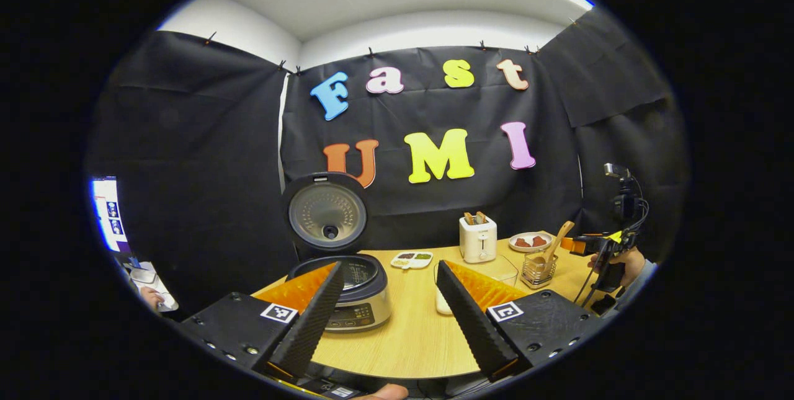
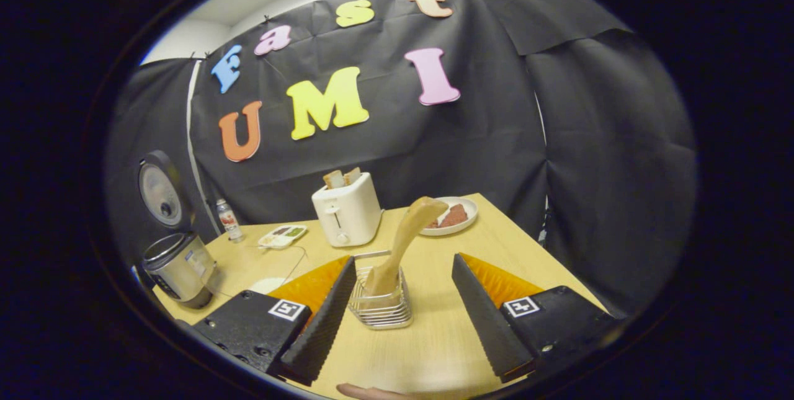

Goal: Close the left gripper, press the button to open the rice cooker; take a wooden spoon from the chopstick holder with the right hand, scoop a spoonful of rice and pour it into the rice cooker, then put the wooden spoon back into the chopstick holder.

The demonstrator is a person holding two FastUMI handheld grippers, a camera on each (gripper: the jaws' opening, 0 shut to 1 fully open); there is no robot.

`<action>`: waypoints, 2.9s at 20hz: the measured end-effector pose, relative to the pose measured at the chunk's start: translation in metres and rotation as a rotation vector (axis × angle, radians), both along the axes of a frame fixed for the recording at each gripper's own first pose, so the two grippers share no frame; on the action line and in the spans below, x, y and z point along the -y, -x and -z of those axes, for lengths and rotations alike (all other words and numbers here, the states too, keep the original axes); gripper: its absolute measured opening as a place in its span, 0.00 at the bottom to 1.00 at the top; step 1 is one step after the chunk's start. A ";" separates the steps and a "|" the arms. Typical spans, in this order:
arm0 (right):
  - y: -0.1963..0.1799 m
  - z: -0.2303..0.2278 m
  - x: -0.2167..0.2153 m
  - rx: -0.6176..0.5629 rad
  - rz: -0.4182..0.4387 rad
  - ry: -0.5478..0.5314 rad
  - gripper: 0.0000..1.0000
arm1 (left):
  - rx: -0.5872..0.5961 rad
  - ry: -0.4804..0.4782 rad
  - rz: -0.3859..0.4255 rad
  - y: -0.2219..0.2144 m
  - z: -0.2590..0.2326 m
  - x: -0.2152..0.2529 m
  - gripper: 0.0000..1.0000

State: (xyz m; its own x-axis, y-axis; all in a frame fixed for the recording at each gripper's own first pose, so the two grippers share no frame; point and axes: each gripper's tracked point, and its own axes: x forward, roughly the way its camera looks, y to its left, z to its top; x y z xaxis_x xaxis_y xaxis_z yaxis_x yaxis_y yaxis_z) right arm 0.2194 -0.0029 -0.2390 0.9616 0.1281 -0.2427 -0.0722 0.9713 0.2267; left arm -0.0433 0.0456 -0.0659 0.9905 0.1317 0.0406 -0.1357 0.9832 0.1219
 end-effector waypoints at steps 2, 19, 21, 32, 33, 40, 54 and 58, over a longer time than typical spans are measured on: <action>-0.020 0.006 -0.003 -0.009 0.001 -0.012 1.00 | 0.007 0.035 -0.006 0.001 0.001 -0.005 0.96; -0.075 0.010 -0.039 -0.021 -0.032 -0.041 0.17 | -0.013 0.080 -0.071 -0.012 0.018 -0.052 0.96; -0.073 0.003 -0.043 -0.008 -0.042 -0.036 0.14 | -0.015 0.103 -0.067 -0.014 0.019 -0.056 0.96; -0.034 -0.094 -0.059 0.149 -0.072 0.013 0.12 | -0.029 0.133 -0.051 -0.019 0.029 -0.069 0.96; -0.029 -0.103 -0.065 0.164 -0.083 0.024 0.12 | -0.026 0.132 -0.050 -0.018 0.027 -0.071 0.96; -0.002 -0.145 -0.138 0.218 -0.192 0.037 0.10 | -0.007 0.139 -0.046 -0.013 0.024 -0.075 0.96; -0.057 -0.021 -0.242 0.100 -0.223 0.231 0.10 | -0.037 0.135 -0.067 -0.007 0.035 -0.081 0.97; -0.057 -0.006 -0.232 0.123 -0.169 0.265 0.10 | -0.045 0.143 -0.064 -0.011 0.039 -0.081 0.97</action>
